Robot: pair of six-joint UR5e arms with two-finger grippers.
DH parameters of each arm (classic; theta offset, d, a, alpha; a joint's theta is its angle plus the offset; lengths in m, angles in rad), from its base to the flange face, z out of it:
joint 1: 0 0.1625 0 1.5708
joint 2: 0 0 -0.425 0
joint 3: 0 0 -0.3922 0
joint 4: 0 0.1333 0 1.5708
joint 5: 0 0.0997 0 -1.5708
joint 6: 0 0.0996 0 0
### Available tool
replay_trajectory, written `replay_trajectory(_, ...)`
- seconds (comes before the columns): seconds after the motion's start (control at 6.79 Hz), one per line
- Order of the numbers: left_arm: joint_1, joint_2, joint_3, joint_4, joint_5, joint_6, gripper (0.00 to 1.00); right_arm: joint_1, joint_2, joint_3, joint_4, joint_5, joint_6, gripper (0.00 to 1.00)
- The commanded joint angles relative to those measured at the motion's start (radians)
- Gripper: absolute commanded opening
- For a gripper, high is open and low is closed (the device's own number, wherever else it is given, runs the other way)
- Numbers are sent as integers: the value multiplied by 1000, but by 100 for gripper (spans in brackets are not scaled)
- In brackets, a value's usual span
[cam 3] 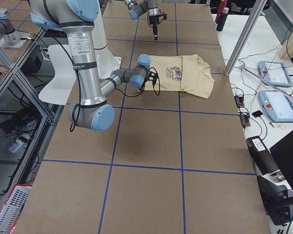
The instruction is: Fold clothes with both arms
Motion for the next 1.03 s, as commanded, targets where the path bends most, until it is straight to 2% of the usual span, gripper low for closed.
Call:
replay_trajectory(0.0,0,0,-2,0,0,0,99,0,-3,-1,-1,-2,0,40)
replay_trajectory(0.15,0,0,-2,0,0,0,99,-3,-1,-1,-3,-2,0,32)
replay_trajectory(0.44,0,0,0,0,0,0,99,-3,10,4,-23,1,0,0)
replay_trajectory(0.88,32,21,-7,11,3,-49,99,20,0,70,-41,35,0,0)
